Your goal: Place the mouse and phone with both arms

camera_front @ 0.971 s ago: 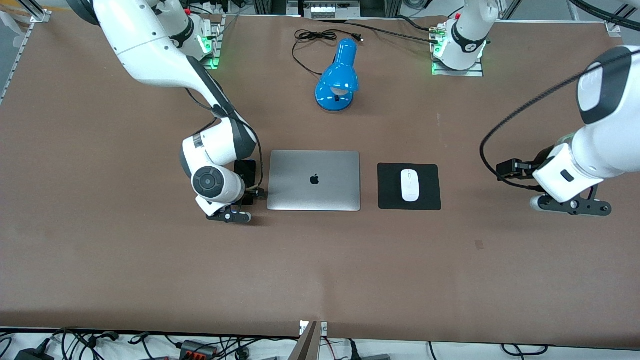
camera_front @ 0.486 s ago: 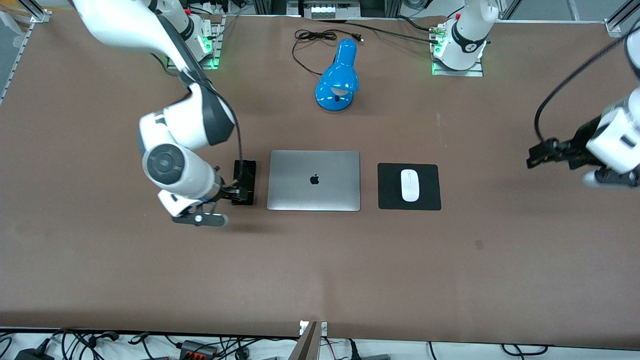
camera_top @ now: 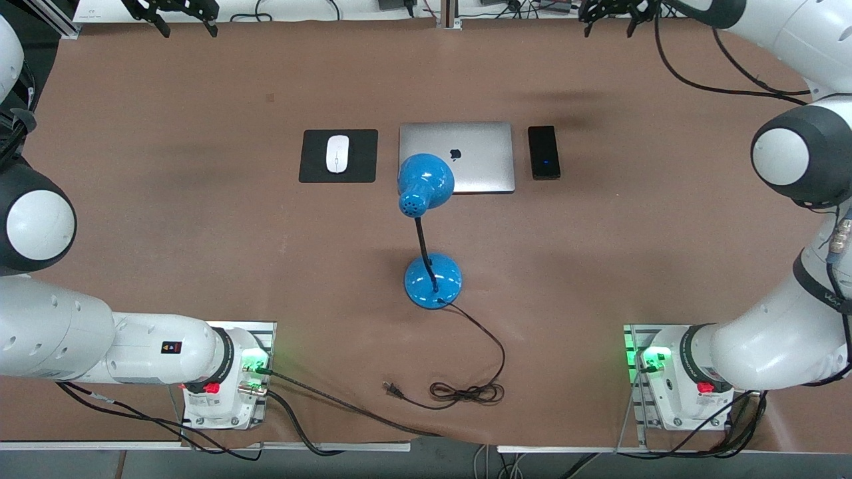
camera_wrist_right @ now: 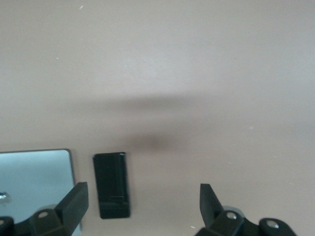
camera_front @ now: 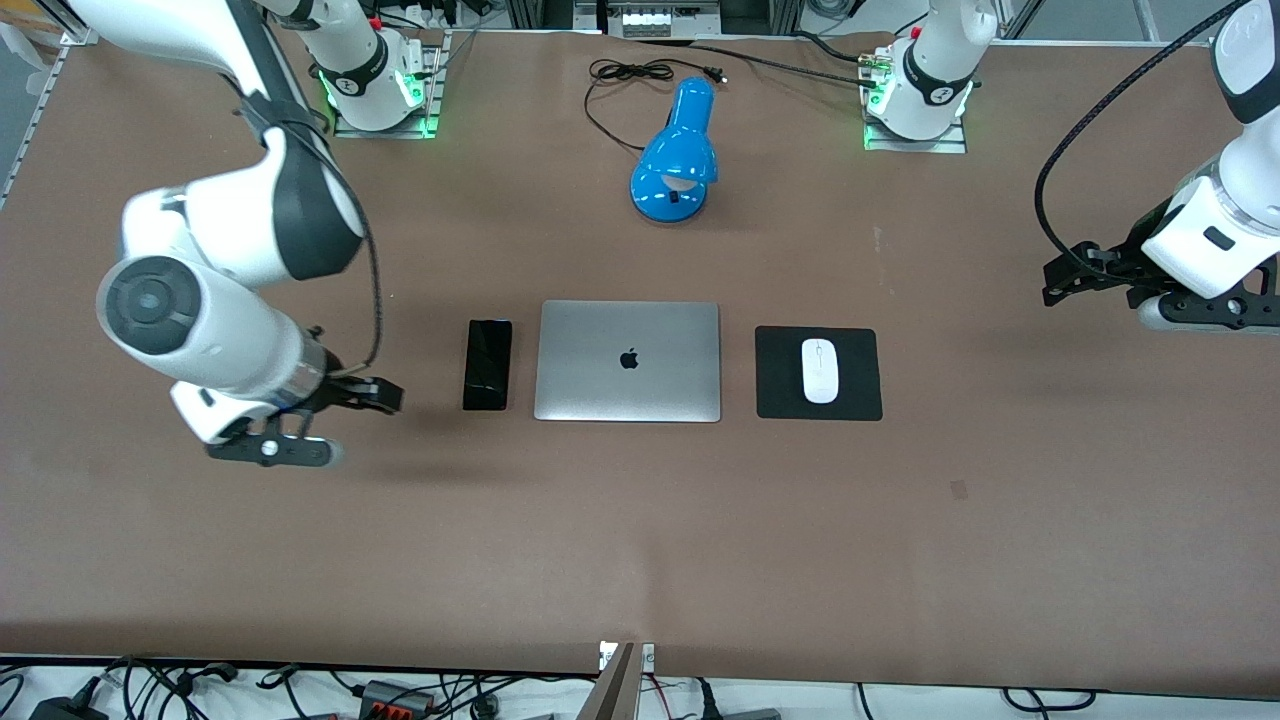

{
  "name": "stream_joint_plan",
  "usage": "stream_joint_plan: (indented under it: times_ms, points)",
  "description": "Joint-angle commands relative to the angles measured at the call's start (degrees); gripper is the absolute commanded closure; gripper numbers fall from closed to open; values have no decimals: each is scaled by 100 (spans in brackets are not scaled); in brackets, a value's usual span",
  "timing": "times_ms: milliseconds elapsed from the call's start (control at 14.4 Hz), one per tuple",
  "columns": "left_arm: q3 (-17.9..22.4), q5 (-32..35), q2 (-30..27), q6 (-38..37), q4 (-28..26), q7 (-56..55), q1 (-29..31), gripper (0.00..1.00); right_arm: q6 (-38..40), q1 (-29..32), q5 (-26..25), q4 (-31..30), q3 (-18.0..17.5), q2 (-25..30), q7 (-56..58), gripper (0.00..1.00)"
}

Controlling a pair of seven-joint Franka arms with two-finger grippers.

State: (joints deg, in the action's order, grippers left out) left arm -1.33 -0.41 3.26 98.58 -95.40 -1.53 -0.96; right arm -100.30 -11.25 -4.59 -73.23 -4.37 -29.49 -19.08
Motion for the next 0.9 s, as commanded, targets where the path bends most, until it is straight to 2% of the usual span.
stream_joint_plan:
  times_ms: [0, 416, 832]
  points:
    - [-130, 94, -115, -40, -49, -40, 87, 0, 221, 315, -60, -7, -46, 372, 395, 0]
    - [-157, 85, -106, 20, -40, 30, 17, 0, 652, 1151, 124, -25, 32, 1023, 1703, 0]
    - [-157, 41, -106, 100, -49, 21, 34, 0, 898, 1415, 134, -244, 42, 1498, 1794, 0]
